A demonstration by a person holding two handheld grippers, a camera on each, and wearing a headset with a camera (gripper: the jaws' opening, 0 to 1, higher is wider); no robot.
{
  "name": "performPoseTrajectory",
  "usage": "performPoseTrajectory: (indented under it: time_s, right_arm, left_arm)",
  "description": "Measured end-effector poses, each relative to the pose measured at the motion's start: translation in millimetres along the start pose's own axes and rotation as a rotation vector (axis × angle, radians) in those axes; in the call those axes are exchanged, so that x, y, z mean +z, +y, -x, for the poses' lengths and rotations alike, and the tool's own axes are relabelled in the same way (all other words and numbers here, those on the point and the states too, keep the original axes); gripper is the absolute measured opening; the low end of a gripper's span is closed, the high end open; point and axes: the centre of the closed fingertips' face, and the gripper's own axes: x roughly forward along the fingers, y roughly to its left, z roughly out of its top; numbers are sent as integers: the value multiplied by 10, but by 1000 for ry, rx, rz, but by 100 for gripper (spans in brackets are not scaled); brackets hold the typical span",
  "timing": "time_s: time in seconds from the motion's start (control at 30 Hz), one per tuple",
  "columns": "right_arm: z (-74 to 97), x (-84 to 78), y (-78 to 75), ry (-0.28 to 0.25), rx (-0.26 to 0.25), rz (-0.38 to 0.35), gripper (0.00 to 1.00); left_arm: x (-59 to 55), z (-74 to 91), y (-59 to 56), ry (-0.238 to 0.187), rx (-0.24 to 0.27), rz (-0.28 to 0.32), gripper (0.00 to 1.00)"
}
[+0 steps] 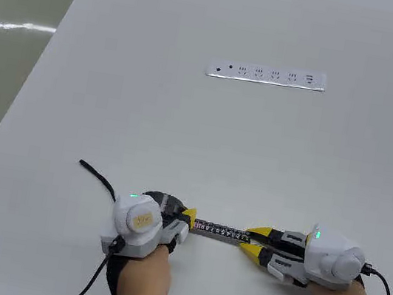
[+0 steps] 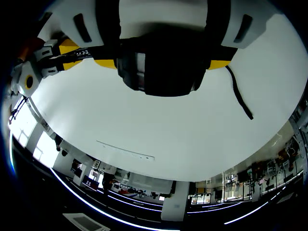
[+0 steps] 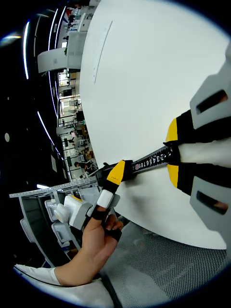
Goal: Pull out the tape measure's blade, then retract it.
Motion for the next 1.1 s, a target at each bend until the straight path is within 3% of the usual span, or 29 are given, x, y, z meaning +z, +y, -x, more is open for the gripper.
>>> performPoseTrajectory:
  time_s: [1.1]
  right_arm:
    - [-330, 96, 96, -5, 32, 10, 14]
  left_arm:
    - [-4, -4, -8, 6, -2, 14, 70]
